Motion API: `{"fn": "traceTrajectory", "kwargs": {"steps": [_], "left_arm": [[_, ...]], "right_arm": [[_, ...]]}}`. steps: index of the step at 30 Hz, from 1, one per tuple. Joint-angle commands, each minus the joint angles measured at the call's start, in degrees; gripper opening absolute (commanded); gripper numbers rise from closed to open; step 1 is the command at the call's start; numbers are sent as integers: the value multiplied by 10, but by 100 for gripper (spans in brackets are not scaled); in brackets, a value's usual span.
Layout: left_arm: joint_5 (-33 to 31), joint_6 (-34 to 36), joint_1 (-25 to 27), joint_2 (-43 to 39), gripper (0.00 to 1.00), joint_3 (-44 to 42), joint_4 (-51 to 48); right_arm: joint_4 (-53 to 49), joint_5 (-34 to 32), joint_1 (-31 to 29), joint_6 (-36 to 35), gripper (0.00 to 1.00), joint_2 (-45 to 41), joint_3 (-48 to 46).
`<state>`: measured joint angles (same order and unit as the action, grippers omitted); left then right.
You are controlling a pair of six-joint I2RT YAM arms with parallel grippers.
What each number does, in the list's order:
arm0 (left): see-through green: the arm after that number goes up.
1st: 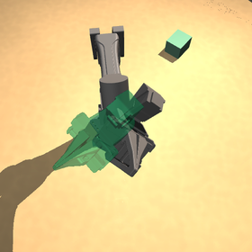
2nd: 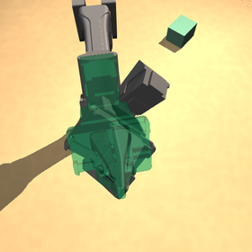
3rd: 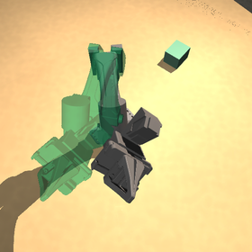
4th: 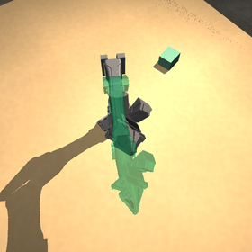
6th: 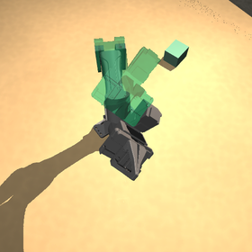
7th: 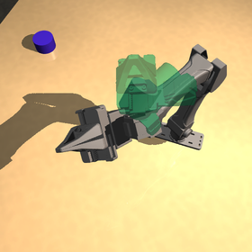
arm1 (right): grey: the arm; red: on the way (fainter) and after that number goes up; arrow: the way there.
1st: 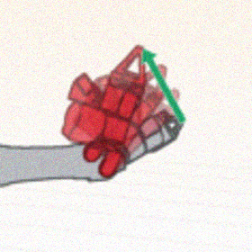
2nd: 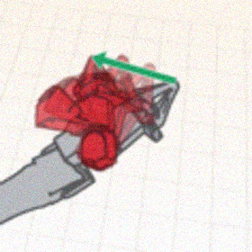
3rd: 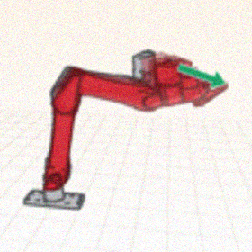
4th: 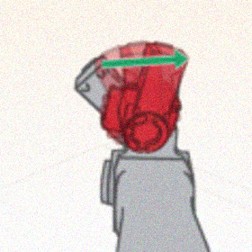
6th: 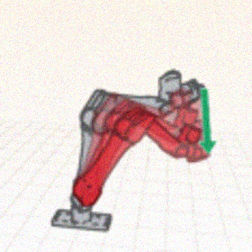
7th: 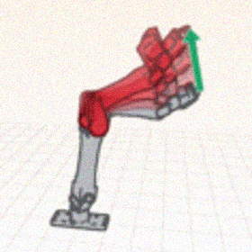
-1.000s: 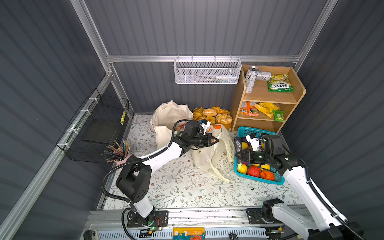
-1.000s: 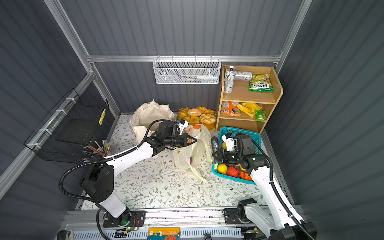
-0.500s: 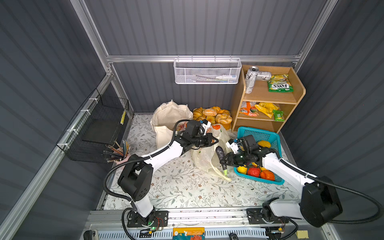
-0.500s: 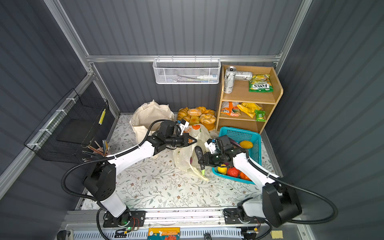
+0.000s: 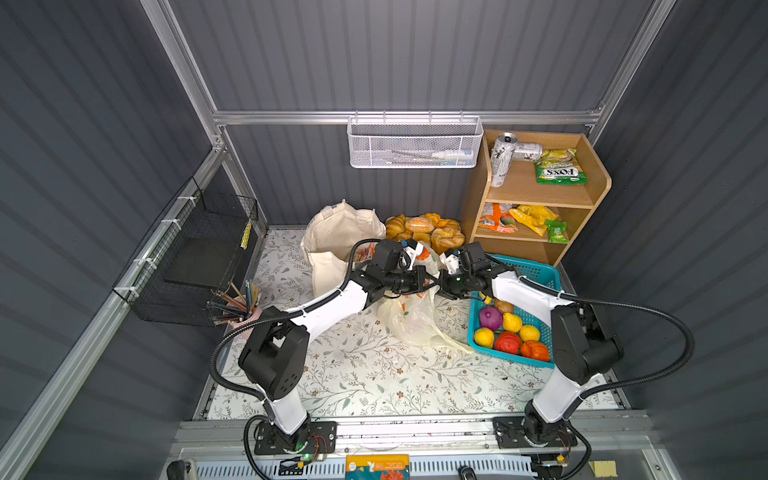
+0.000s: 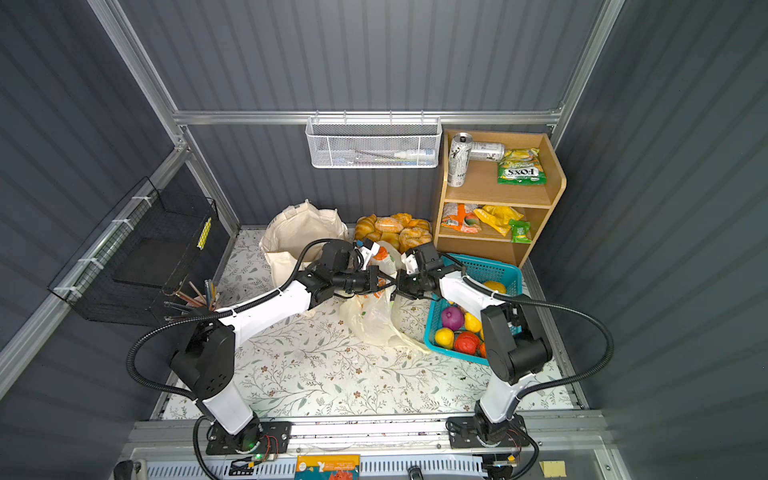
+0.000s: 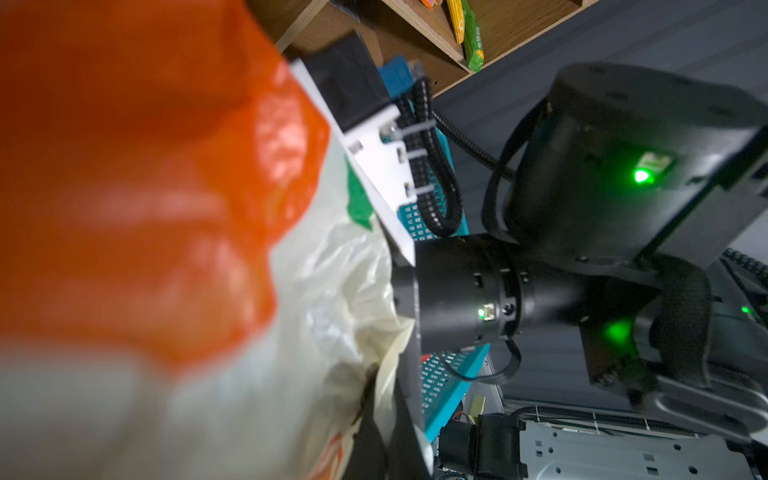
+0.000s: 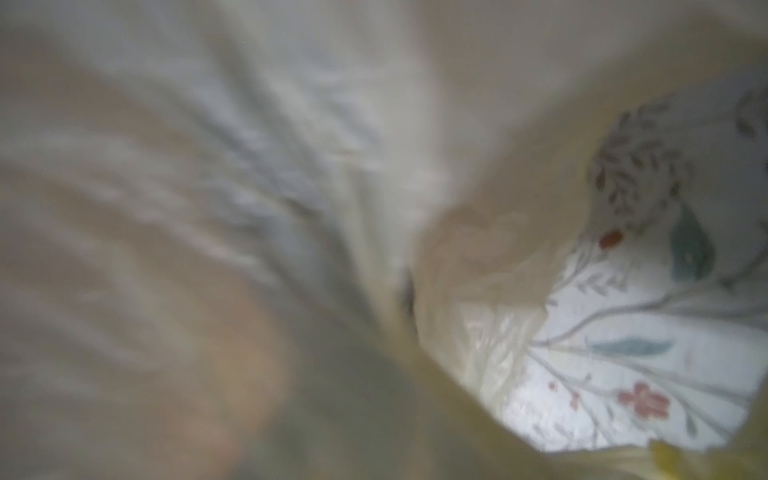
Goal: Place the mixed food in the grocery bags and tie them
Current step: 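Carry the eggplant with the right gripper into the held plastic bag, then release the eggplant and lift the right gripper back toward the basket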
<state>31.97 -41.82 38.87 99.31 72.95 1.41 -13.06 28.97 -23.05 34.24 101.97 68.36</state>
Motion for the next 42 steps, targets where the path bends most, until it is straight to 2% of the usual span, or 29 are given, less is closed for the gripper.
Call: {"fn": "traceTrajectory", "kwargs": {"steps": [1,5,12,17,21,27,31,35,38,42], "left_arm": [[21,-13,5,14,0,11,21],[16,-14,5,14,0,15,19],[-1,-1,4,7,0,14,2],[-13,9,1,-3,0,9,-15],[-21,9,-2,-7,0,1,-15],[-37,-1,-13,-7,0,0,-26],[-36,1,-13,-4,0,3,-28],[-31,3,-13,1,0,4,-26],[-22,8,-13,3,0,6,-23],[-8,12,-13,10,0,11,-22]], "right_arm": [[34,9,-26,26,65,44,38],[15,1,-24,8,75,17,18],[-71,-22,-22,-58,78,-94,-38],[-117,-31,-4,-81,81,-168,-88],[-138,-47,4,-90,83,-190,-101],[-202,-58,13,-118,84,-193,-73],[-210,-18,48,-123,83,-248,-64],[-231,10,118,-114,82,-306,-42],[-266,-30,175,-118,83,-326,-31],[-293,-152,226,-138,84,-304,-26]]}}
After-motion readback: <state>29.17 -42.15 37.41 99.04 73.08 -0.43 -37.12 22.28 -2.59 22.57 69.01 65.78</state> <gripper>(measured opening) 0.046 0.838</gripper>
